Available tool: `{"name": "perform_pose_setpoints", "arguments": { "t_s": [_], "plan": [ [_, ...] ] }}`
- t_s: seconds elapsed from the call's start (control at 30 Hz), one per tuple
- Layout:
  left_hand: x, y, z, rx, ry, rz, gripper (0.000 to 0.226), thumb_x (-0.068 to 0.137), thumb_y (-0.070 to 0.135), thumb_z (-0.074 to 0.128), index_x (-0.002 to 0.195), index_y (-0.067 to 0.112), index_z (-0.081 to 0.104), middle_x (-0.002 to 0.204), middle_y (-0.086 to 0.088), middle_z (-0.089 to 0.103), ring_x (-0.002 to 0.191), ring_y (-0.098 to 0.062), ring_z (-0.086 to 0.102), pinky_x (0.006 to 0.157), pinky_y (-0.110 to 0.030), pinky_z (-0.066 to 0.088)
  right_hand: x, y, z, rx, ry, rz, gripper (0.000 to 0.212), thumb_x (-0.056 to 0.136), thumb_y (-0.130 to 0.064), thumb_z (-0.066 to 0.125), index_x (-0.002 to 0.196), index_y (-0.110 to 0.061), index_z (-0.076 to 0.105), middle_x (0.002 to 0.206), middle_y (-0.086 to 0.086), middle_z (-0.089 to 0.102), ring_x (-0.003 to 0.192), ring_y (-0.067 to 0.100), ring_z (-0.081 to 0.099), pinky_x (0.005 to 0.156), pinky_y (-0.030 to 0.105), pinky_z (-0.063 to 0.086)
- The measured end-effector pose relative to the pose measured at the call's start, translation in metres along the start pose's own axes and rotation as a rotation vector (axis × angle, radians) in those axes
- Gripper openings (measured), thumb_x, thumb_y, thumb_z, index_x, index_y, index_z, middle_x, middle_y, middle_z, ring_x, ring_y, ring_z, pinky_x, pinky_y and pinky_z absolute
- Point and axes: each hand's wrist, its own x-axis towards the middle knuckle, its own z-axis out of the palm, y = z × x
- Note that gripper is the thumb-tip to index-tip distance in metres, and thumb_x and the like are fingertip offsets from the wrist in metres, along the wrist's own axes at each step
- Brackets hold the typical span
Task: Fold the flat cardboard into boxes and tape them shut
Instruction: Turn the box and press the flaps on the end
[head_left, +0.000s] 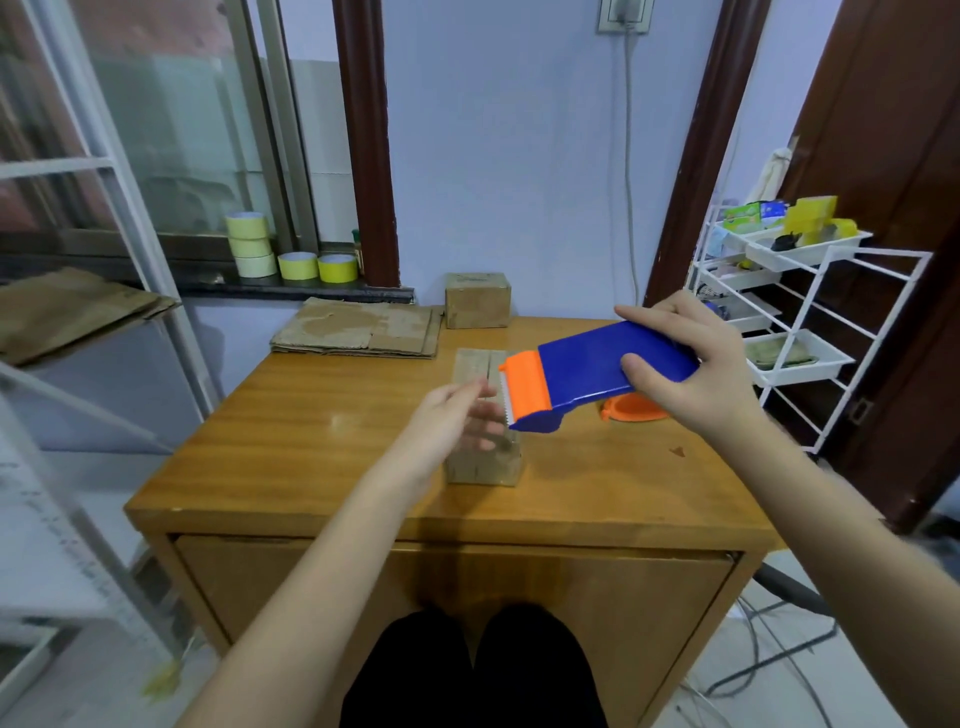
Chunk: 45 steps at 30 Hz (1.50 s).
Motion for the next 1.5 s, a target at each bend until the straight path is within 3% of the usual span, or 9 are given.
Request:
{"name": "perform_pose_setpoints", "arguments": {
  "t_s": [0.07,0.23,0.4,0.73,0.83,0.97,1.2,1.33,1.5],
  "plan": [
    [-0.002,-0.002,0.007,-0.161,0.009,-0.053,0.025,0.1,0.035,0.043,0.098,0.016,0.06,0.087,-0.004,0.07,0.075,-0.014,0.068,0.067,-0.027,0.055,0.0,-0.002,0.004,-0.005,0.012,-0.009,0.043,0.079,-0.032,0.06,0.112,-0.007,0.067,0.085,0.014,0.056,0.082,0.009,0.052,0.076,0.015,0.04],
    [-0.004,-0.004,0.015,-0.319,0.06,-0.11,0.023,0.096,0.033,0.052,0.103,0.013,0.06,0.095,-0.012,0.069,0.076,-0.016,0.066,0.062,-0.024,0.054,-0.001,-0.004,0.008,-0.017,0.036,0.001,0.04,0.079,-0.032,0.059,0.111,-0.009,0.067,0.084,0.012,0.056,0.079,0.014,0.052,0.075,0.015,0.04],
    [-0.005,-0.003,0.019,-0.417,0.098,-0.133,0.011,0.095,0.023,0.056,0.099,0.013,0.059,0.085,-0.007,0.066,0.072,-0.013,0.062,0.062,-0.022,0.052,-0.004,-0.009,0.012,-0.012,0.051,0.046,0.045,0.079,-0.035,0.061,0.11,-0.004,0.068,0.085,0.005,0.053,0.082,-0.001,0.049,0.076,0.01,0.037],
    [-0.002,-0.004,0.027,-0.319,0.209,-0.143,0.009,0.097,0.015,0.054,0.088,0.015,0.057,0.078,-0.006,0.063,0.065,-0.01,0.057,0.059,-0.022,0.051,-0.006,-0.016,0.016,-0.023,0.014,0.068,0.051,0.076,-0.047,0.063,0.11,-0.009,0.066,0.092,0.0,0.053,0.086,-0.006,0.049,0.077,0.006,0.035],
    [-0.002,-0.007,0.028,-0.262,0.266,-0.049,0.013,0.097,0.02,0.054,0.085,0.018,0.059,0.074,-0.003,0.062,0.059,-0.007,0.056,0.057,-0.022,0.049,-0.005,-0.018,0.015,-0.019,0.019,0.071,0.049,0.077,-0.048,0.063,0.109,-0.011,0.066,0.092,0.0,0.053,0.086,-0.005,0.049,0.076,0.006,0.035],
    [0.001,-0.012,0.028,-0.13,0.334,0.152,0.011,0.099,0.019,0.05,0.09,0.015,0.056,0.07,-0.002,0.059,0.043,-0.001,0.05,0.04,-0.017,0.042,-0.005,-0.021,0.017,-0.031,0.05,0.079,0.051,0.077,-0.049,0.062,0.109,-0.009,0.066,0.091,-0.001,0.051,0.086,-0.008,0.048,0.077,0.005,0.034],
    [0.006,-0.016,0.028,-0.017,0.377,0.245,0.007,0.095,0.024,0.055,0.091,0.025,0.048,0.1,-0.008,0.063,0.082,-0.019,0.055,0.053,-0.022,0.042,-0.005,-0.022,0.022,-0.036,0.078,0.104,0.054,0.075,-0.05,0.064,0.109,-0.008,0.065,0.091,-0.004,0.051,0.087,-0.009,0.048,0.077,0.005,0.034],
    [0.008,-0.015,0.028,-0.029,0.347,0.245,0.009,0.097,0.023,0.052,0.09,0.024,0.047,0.099,-0.008,0.062,0.083,-0.017,0.056,0.053,-0.019,0.039,-0.006,-0.02,0.023,-0.008,0.092,0.137,0.054,0.074,-0.052,0.063,0.109,-0.011,0.064,0.091,-0.008,0.05,0.088,-0.009,0.048,0.077,0.004,0.035],
    [0.008,-0.011,0.026,-0.072,0.347,0.273,0.016,0.098,0.018,0.053,0.087,0.027,0.045,0.084,0.008,0.06,0.075,-0.003,0.059,0.049,-0.008,0.044,-0.007,-0.017,0.024,-0.016,0.071,0.143,0.054,0.072,-0.056,0.064,0.11,-0.017,0.063,0.097,-0.002,0.054,0.09,-0.007,0.049,0.077,0.006,0.037]
  ]
}}
